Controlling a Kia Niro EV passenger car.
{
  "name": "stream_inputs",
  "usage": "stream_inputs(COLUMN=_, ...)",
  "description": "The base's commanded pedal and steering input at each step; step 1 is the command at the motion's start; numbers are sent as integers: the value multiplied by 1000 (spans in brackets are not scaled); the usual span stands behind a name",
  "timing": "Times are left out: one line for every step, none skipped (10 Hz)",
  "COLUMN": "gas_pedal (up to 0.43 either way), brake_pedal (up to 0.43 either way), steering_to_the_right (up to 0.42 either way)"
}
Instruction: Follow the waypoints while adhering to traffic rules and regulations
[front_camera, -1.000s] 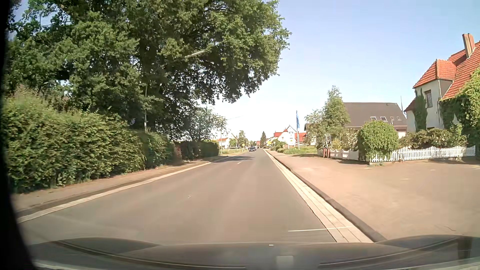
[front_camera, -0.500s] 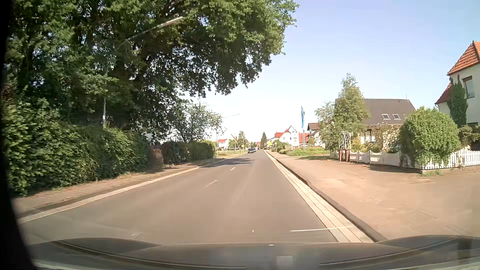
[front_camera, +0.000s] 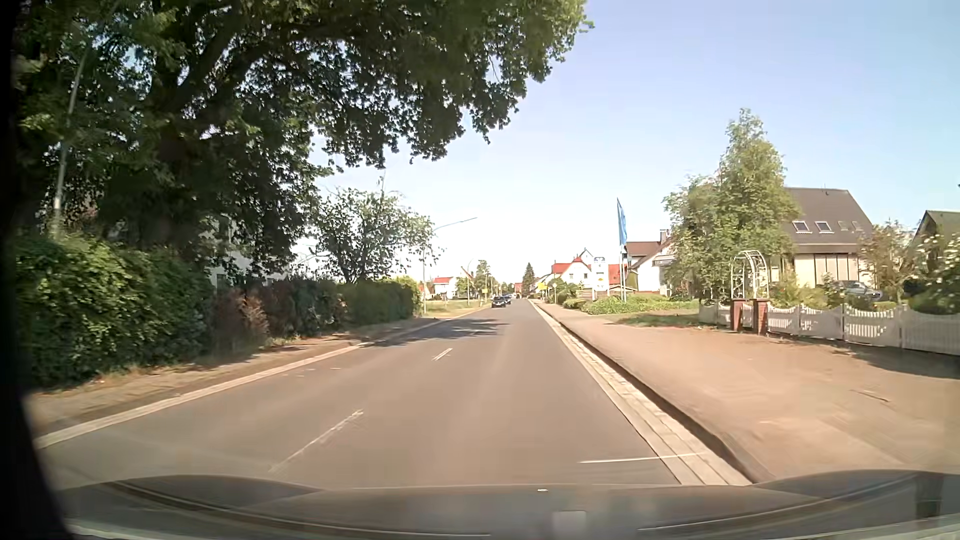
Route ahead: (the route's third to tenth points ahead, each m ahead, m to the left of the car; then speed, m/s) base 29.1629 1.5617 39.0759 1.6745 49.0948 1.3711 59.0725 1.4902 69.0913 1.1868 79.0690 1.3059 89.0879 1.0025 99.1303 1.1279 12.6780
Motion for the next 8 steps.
stream_inputs(gas_pedal=189, brake_pedal=6, steering_to_the_right=0)
stream_inputs(gas_pedal=189, brake_pedal=6, steering_to_the_right=0)
stream_inputs(gas_pedal=189, brake_pedal=6, steering_to_the_right=0)
stream_inputs(gas_pedal=189, brake_pedal=6, steering_to_the_right=0)
stream_inputs(gas_pedal=189, brake_pedal=6, steering_to_the_right=1)
stream_inputs(gas_pedal=189, brake_pedal=6, steering_to_the_right=2)
stream_inputs(gas_pedal=189, brake_pedal=6, steering_to_the_right=3)
stream_inputs(gas_pedal=189, brake_pedal=6, steering_to_the_right=3)
